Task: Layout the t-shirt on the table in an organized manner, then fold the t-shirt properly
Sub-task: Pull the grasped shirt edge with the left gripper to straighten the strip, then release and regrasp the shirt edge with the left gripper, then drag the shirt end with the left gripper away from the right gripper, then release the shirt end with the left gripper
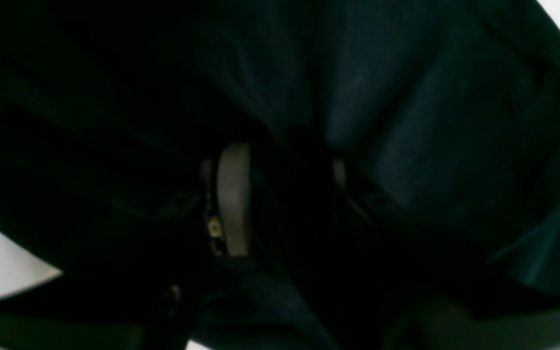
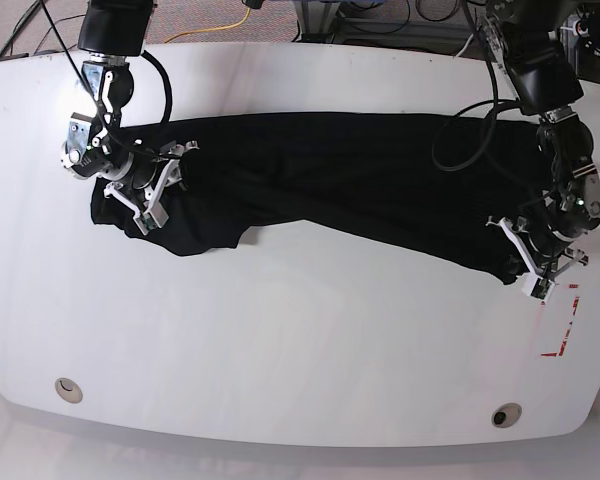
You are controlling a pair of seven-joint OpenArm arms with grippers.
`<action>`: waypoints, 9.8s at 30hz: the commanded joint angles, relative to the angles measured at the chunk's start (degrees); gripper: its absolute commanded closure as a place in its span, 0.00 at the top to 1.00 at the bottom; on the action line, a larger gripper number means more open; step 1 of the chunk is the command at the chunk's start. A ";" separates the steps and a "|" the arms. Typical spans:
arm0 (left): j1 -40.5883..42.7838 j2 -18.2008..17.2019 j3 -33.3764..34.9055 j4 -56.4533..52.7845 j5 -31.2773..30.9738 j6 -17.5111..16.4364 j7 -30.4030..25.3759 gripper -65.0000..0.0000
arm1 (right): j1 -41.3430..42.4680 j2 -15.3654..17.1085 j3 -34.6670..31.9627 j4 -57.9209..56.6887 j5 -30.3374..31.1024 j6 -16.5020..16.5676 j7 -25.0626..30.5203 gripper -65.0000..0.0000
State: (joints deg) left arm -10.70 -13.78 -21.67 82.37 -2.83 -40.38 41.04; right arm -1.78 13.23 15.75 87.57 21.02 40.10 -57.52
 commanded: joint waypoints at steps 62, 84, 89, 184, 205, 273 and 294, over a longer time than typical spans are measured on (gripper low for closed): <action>23.31 -7.19 -0.79 28.27 -6.80 0.38 -10.49 0.00 | 0.42 -0.62 -0.06 0.21 -1.19 -0.10 -0.99 0.30; 23.84 -9.12 -4.66 28.09 -6.71 0.38 -10.31 0.06 | 0.42 -1.06 -0.14 0.21 -1.19 -0.10 -1.08 0.30; 23.84 -9.12 -4.66 28.09 -7.06 0.38 -10.22 0.31 | 0.42 -1.06 -0.14 0.21 -1.19 -0.10 -1.08 0.30; 0.63 -7.63 3.25 -21.14 -6.53 0.38 -6.53 0.14 | 0.59 -1.85 0.21 0.21 -1.19 -0.10 -1.08 0.30; 1.25 -7.27 2.90 -9.62 -1.26 0.38 -6.36 0.01 | 0.59 -1.85 0.21 0.21 -1.28 -0.10 -1.08 0.30; 31.67 -7.19 -4.83 21.59 -1.26 0.38 1.29 0.58 | 0.59 -2.11 0.03 0.21 -1.28 -0.10 -1.08 0.30; 28.59 -7.27 -10.46 14.82 -1.35 0.38 1.38 0.71 | 0.59 -1.85 0.12 0.21 -1.28 -0.10 -1.08 0.30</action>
State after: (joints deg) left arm 18.11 -19.79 -29.52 94.80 -4.58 -40.62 42.68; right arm -1.50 10.66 15.70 87.53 20.95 40.12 -57.23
